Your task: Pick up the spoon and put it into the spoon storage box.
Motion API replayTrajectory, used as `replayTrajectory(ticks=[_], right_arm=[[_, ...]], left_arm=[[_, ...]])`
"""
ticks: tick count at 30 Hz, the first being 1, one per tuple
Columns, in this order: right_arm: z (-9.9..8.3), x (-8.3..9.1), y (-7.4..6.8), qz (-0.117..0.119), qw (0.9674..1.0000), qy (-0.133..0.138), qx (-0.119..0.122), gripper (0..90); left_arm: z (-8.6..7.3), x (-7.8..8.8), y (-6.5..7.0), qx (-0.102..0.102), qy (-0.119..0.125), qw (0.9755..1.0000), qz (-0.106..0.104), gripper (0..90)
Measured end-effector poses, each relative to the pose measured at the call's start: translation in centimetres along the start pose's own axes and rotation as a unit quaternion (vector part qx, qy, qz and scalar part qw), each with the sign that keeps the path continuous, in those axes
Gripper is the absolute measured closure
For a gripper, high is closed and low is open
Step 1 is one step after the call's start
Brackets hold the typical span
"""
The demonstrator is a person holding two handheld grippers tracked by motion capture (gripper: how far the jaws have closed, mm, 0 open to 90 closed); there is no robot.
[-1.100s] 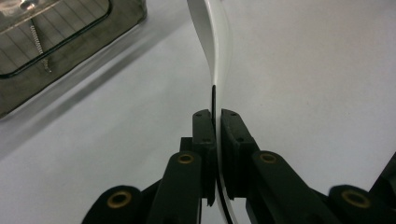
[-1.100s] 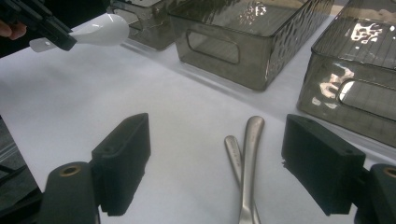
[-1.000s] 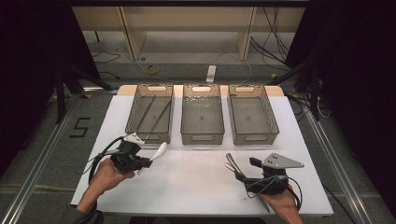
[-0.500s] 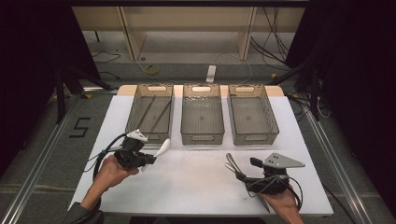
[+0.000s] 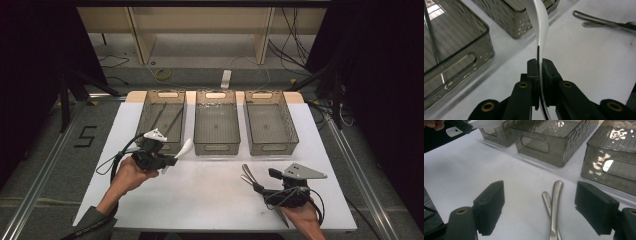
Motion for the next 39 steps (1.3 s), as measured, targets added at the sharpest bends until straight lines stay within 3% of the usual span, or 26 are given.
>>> replayTrajectory(ticks=[5, 12, 19, 21, 28, 36, 39], right_arm=[[0.0, 0.0, 0.1, 0.000, 1.0000, 0.000, -0.004, 24.9], [-0.1, -0.1, 0.1, 0.000, 1.0000, -0.003, -0.007, 25.0], [-0.1, -0.1, 0.3, -0.001, 1.0000, -0.001, -0.008, 25.0], [-0.1, 0.0, 0.3, -0.002, 1.0000, 0.001, -0.007, 25.0], [-0.1, -0.1, 0.2, -0.001, 1.0000, -0.002, -0.005, 25.1], [-0.1, -0.1, 0.2, -0.001, 1.0000, -0.003, -0.005, 25.1], [-0.1, -0.1, 0.3, -0.001, 1.0000, -0.001, -0.006, 25.1]], left_arm=[[1.7, 0.1, 0.5, -0.015, 0.014, 0.9998, -0.003, 85.1], [3.7, -0.5, 0.6, -0.016, 0.032, 0.9993, -0.004, 85.1], [5.5, -1.5, 0.0, -0.004, 0.049, 0.9988, -0.007, 85.1], [6.0, -1.7, -0.1, -0.010, 0.048, 0.9988, 0.000, 85.1], [7.5, -2.6, -0.7, -0.004, 0.061, 0.9981, 0.000, 85.1], [9.2, -3.4, -1.2, 0.012, 0.082, 0.9965, -0.012, 85.1], [9.9, -3.7, -1.6, 0.016, 0.084, 0.9963, -0.005, 85.1]])
Point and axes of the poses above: each handheld gripper's, and its own axes: x roughly backward along the jaws, z roughly out of its top, y roughly to its right, the point moved 3 cm from there along -x, roughly forward along the jaws, and after that the axes turned 1 degree about y, right-handed, at the moved point
